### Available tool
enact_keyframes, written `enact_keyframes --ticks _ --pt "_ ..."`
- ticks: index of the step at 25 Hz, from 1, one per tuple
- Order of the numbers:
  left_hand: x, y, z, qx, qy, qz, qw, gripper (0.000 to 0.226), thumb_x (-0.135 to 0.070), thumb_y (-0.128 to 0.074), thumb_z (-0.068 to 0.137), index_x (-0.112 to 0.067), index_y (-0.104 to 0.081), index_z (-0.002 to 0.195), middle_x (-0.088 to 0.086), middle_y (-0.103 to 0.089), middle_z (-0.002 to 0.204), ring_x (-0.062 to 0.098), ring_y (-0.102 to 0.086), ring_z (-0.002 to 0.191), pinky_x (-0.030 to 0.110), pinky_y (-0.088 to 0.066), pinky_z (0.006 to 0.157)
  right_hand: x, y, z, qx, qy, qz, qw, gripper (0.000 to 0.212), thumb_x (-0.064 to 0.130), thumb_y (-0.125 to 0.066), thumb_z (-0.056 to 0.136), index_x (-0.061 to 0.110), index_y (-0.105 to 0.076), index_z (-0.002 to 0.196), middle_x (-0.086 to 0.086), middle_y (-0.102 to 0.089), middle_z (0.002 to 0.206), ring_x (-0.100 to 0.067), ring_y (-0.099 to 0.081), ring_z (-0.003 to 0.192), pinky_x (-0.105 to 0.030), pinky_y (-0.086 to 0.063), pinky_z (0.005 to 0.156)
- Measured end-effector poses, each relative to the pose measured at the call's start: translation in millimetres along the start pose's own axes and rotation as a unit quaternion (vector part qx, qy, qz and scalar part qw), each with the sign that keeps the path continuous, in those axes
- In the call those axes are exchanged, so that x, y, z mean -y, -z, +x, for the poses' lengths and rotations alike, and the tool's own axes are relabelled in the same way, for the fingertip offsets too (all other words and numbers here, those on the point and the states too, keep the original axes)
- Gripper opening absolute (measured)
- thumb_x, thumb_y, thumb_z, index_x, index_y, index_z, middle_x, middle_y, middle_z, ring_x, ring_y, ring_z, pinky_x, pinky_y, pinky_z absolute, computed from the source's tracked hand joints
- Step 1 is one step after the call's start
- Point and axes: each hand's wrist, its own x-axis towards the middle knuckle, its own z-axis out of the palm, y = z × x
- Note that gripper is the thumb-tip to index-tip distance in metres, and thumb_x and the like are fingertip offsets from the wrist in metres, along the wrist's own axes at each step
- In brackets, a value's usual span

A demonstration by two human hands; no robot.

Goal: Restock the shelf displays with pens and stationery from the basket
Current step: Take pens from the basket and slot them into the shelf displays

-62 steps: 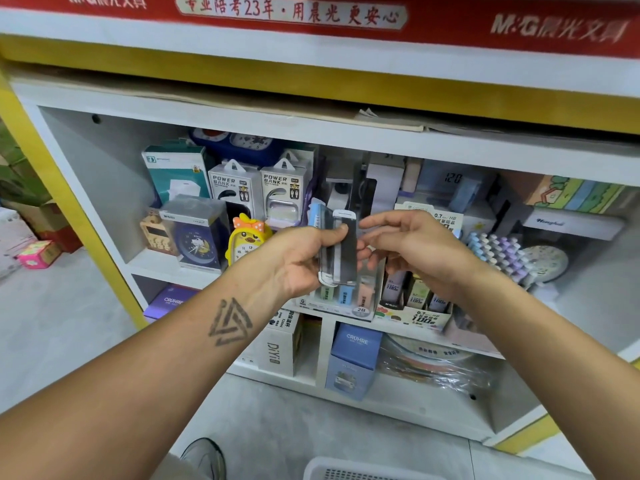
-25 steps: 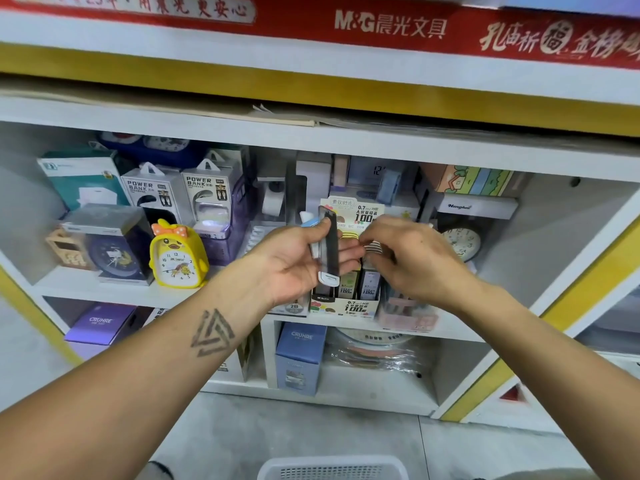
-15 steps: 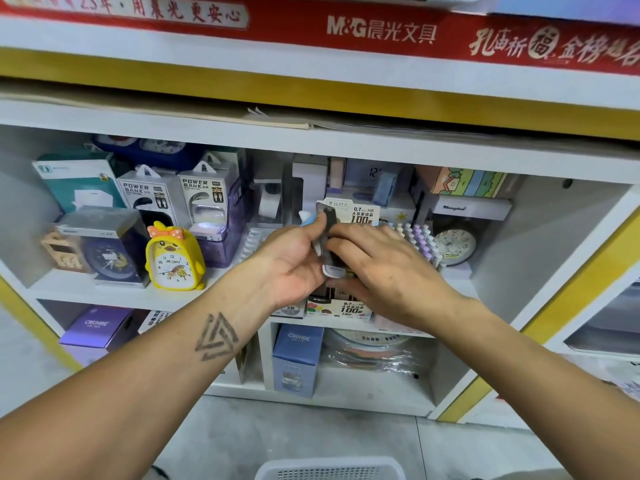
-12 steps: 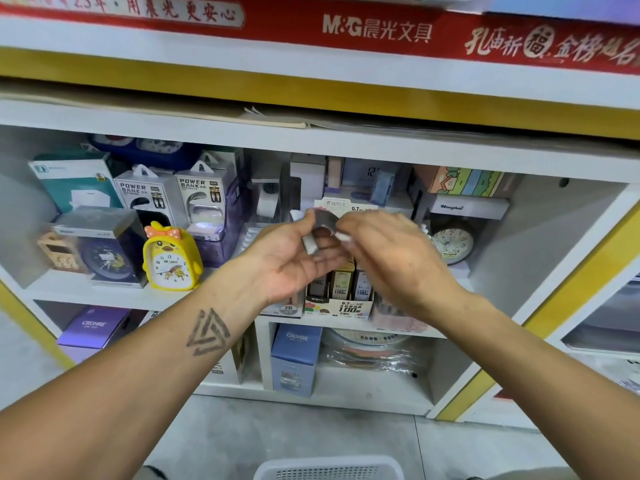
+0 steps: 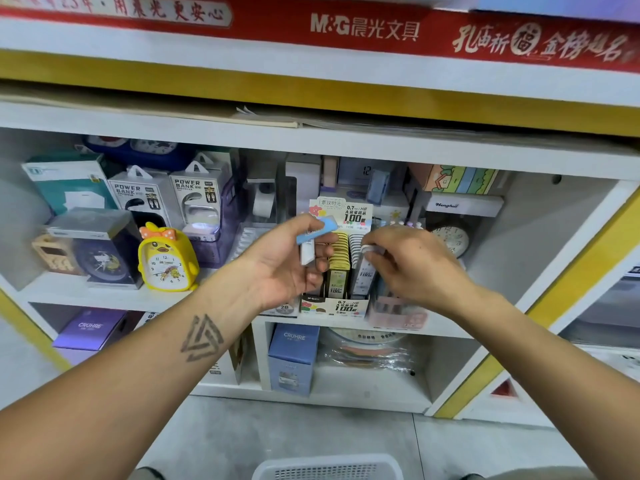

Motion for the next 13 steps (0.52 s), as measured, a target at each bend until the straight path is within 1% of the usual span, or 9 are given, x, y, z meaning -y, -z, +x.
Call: enact_keyframes --ticks 1,3,5,6,8,9,11,12,13 --pt "0.1 -0.3 0.0 0.005 0.005 -0.011 1.000 0.032 -0.033 -0.052 0.090 -0.008 -0.066 0.103 0.002 -0.056 0.071 0.012 -0.041 0.054 0.021 -0.030 0.044 0.7 -3.6 -1.0 0.008 0.014 -0.028 0.999 0.011 0.026 -0.058 0.097 0.018 -0.066 0.098 0.003 -0.064 0.093 -0.024 -0.059 0.088 -0.034 -0.045 0.065" --pt "-0.1 0.8 0.4 0.002 0.008 -0.031 0.999 0.034 -0.033 -0.047 0.094 -0.006 -0.064 0.106 0.002 -0.053 0.071 0.012 -0.039 0.054 0.020 -0.028 0.041 2.6 -10.9 -1.3 0.030 0.034 -0.092 0.995 0.017 0.029 -0.059 0.096 0.017 -0.071 0.093 0.003 -0.057 0.094 -0.021 -0.052 0.091 -0.031 -0.039 0.065" --pt "-0.1 3.1 -0.7 -0.004 0.002 -0.042 0.999 0.028 -0.024 -0.045 0.097 -0.005 -0.063 0.108 0.001 -0.053 0.070 0.010 -0.039 0.052 0.019 -0.029 0.040 5.4 -12.9 1.4 0.050 0.031 -0.125 0.990 0.025 0.034 -0.056 0.098 0.016 -0.073 0.095 0.001 -0.052 0.097 -0.021 -0.047 0.091 -0.036 -0.042 0.069" --pt "-0.5 4.2 -1.3 -0.008 -0.002 -0.046 0.999 0.027 -0.021 -0.044 0.099 -0.005 -0.063 0.109 0.002 -0.055 0.070 0.010 -0.041 0.052 0.018 -0.031 0.040 7.6 -11.7 4.0 0.047 0.018 -0.109 0.993 0.027 0.035 -0.054 0.099 0.017 -0.073 0.099 0.001 -0.052 0.099 -0.021 -0.048 0.092 -0.038 -0.045 0.073" --pt "-1.5 6.7 -2.5 -0.027 -0.014 -0.046 0.998 0.027 -0.017 -0.046 0.100 -0.001 -0.064 0.114 0.005 -0.061 0.073 0.011 -0.050 0.053 0.018 -0.038 0.041 14.5 -8.2 12.9 0.013 -0.057 0.022 0.998 0.027 0.036 -0.054 0.100 0.020 -0.070 0.115 0.003 -0.058 0.102 -0.020 -0.055 0.094 -0.039 -0.049 0.079" --pt "-1.6 7.6 -3.3 -0.038 -0.022 -0.041 0.998 0.028 -0.015 -0.049 0.100 0.002 -0.063 0.118 0.008 -0.065 0.076 0.013 -0.054 0.054 0.019 -0.042 0.042 19.2 -6.5 19.0 -0.006 -0.118 0.127 0.985 0.027 0.035 -0.057 0.100 0.022 -0.068 0.120 0.004 -0.062 0.101 -0.019 -0.059 0.092 -0.039 -0.052 0.081" --pt "-1.9 9.1 -6.4 -0.053 -0.032 -0.031 0.998 0.029 -0.012 -0.054 0.098 0.004 -0.062 0.122 0.014 -0.069 0.083 0.018 -0.061 0.059 0.020 -0.049 0.046 31.0 -6.5 33.3 -0.026 -0.201 0.329 0.922 0.028 0.030 -0.065 0.096 0.024 -0.065 0.123 0.001 -0.068 0.099 -0.021 -0.065 0.089 -0.037 -0.056 0.084" --pt "-2.0 10.2 -7.9 -0.059 -0.035 -0.031 0.997 0.030 -0.010 -0.055 0.098 0.004 -0.062 0.123 0.016 -0.070 0.087 0.021 -0.065 0.064 0.023 -0.053 0.050 36.5 -7.2 39.6 -0.030 -0.197 0.374 0.906 0.031 0.027 -0.070 0.093 0.023 -0.064 0.124 -0.001 -0.069 0.101 -0.020 -0.065 0.091 -0.034 -0.056 0.085" --pt "-2.4 12.1 -9.0 -0.064 -0.037 -0.034 0.997 0.030 -0.010 -0.056 0.097 0.004 -0.061 0.124 0.018 -0.071 0.093 0.024 -0.068 0.070 0.027 -0.058 0.056 40.9 -8.8 44.4 -0.028 -0.164 0.378 0.911 0.038 0.026 -0.074 0.090 0.022 -0.063 0.125 0.000 -0.068 0.106 -0.017 -0.064 0.095 -0.028 -0.054 0.084"
